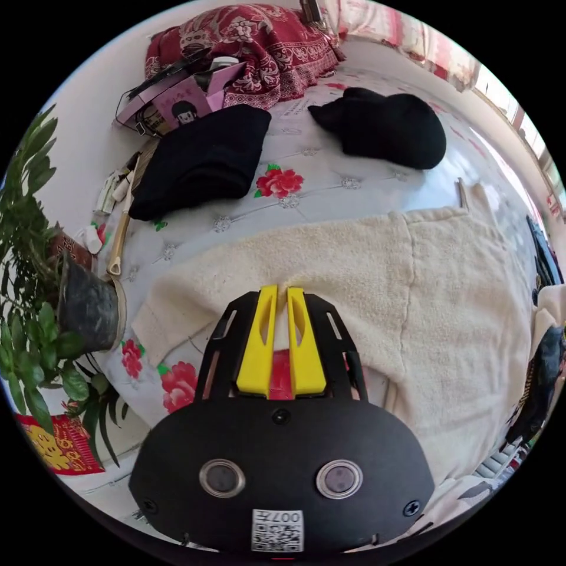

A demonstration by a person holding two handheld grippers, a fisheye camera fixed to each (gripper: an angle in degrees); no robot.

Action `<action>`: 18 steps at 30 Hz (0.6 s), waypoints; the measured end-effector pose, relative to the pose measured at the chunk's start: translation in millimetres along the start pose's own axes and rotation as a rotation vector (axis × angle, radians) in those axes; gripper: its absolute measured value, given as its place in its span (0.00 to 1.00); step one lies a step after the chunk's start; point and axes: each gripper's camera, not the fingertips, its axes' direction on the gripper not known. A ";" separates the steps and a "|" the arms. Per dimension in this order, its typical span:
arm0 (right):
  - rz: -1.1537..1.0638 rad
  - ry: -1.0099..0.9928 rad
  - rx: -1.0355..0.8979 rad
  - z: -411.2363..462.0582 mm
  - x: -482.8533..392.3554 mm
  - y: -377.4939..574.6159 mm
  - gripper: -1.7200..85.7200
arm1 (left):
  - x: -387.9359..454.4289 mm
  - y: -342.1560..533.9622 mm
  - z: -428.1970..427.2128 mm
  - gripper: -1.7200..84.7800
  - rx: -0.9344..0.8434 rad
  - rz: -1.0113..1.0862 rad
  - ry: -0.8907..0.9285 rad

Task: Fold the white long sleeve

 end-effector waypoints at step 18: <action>-0.381 -0.293 -0.638 10.8 -3.4 299.1 0.13 | 51.0 228.8 -29.8 0.14 -0.288 0.478 0.517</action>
